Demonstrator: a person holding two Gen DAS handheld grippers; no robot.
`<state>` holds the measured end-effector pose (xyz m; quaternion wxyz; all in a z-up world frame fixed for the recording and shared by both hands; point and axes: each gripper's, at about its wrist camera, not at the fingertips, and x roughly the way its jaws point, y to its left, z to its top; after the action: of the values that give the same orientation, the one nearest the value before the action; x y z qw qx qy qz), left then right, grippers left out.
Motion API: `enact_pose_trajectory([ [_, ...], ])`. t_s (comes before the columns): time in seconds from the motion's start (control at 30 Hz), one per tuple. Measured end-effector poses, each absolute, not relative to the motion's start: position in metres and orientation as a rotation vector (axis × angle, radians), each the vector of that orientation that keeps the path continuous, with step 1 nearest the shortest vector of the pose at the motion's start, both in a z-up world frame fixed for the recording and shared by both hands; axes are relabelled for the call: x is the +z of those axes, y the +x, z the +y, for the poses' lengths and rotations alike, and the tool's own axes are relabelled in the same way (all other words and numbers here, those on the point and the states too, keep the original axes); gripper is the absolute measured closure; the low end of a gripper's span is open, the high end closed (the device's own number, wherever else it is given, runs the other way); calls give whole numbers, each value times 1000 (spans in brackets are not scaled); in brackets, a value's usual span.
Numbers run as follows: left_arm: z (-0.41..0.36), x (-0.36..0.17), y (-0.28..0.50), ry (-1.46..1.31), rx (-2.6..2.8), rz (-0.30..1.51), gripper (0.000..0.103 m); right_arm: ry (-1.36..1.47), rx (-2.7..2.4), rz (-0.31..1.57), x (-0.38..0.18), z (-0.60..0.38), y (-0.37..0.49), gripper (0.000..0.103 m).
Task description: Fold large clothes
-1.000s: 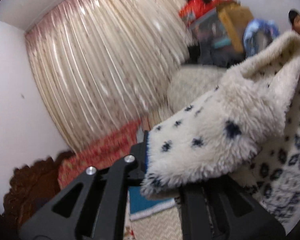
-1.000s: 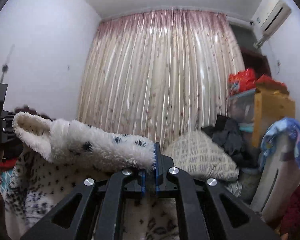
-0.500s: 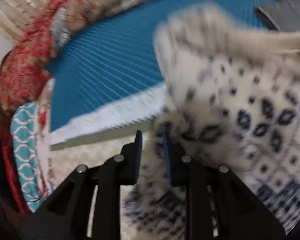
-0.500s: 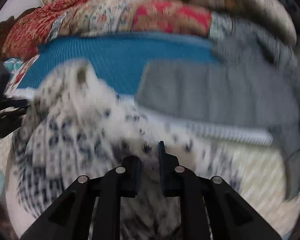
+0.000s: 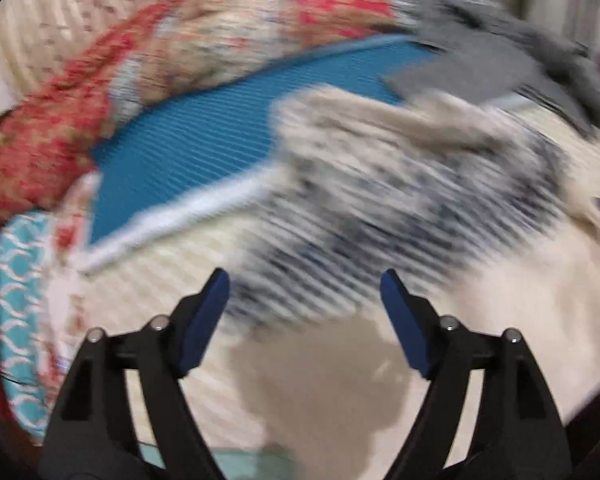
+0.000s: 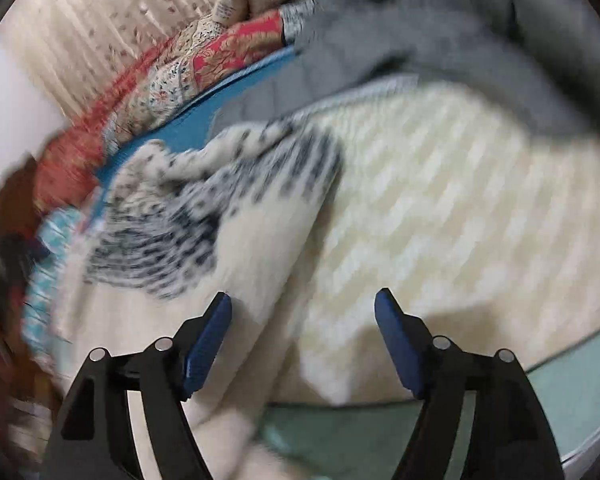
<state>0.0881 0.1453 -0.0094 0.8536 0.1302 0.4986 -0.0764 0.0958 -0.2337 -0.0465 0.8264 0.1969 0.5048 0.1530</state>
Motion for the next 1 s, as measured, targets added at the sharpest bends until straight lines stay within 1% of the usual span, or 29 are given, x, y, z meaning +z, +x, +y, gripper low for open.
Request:
enact_pose_trajectory([
  [0.03,133,-25,77,272,-162,1077,28,424,330,1137,-58,-223,99,52],
  [0.07,125,-39,71,271,-156,1101,31,416,339,1163,-62,-216,101,96],
  [0.1,119,-59,66,268,-152,1139,54,417,349,1164,-62,-211,103,96],
  [0.13,119,-73,67,263,-152,1174,87,381,316,1143,-54,-212,106,96],
  [0.17,123,-93,69,259,-129,1226,100,250,206,1094,-36,-218,113,96],
  [0.2,135,-101,73,245,-109,1235,102,81,79,1023,-18,-223,117,96],
  [0.23,143,-103,75,226,-92,1234,102,-51,-10,964,-6,-226,119,96],
  [0.27,160,-102,81,194,-54,1229,102,-214,-108,897,6,-235,125,90],
  [0.3,185,-94,88,136,7,1212,102,-277,-134,895,10,-244,130,79],
  [0.33,208,-85,93,70,54,1197,102,-303,-147,929,11,-256,136,75],
  [0.37,229,-76,95,3,78,1184,102,-294,-173,967,15,-273,143,71],
  [0.4,251,-66,96,-69,86,1169,102,-266,-174,984,18,-281,145,62],
  [0.43,273,-57,95,-133,96,1151,102,-205,-144,1006,22,-293,146,57],
  [0.47,286,-51,93,-163,104,1139,102,-95,-90,1021,29,-309,144,50],
  [0.53,315,-38,88,-183,174,1099,102,18,-93,979,47,-319,144,48],
  [0.57,330,-33,85,-189,216,1086,102,56,-75,916,60,-314,151,45],
  [0.63,353,-22,79,-232,253,1060,102,34,17,900,69,-273,181,41],
  [0.7,357,-11,71,-240,299,1031,102,-12,120,919,64,-228,220,36],
  [0.73,358,-6,70,-266,299,1014,102,-27,169,931,58,-200,244,35],
  [0.8,337,7,69,-318,160,975,102,-71,259,993,31,-132,300,34],
  [0.87,298,10,75,-233,53,998,102,-144,323,1080,-2,-78,345,34],
  [0.93,248,-2,88,-200,-114,1040,102,-261,350,1189,-43,-32,373,35],
  [0.97,230,-11,94,-206,-174,1063,102,-280,342,1247,-58,-22,379,47],
  [1.0,208,-26,104,-215,-252,1100,102,-290,326,1271,-68,-19,390,53],
])
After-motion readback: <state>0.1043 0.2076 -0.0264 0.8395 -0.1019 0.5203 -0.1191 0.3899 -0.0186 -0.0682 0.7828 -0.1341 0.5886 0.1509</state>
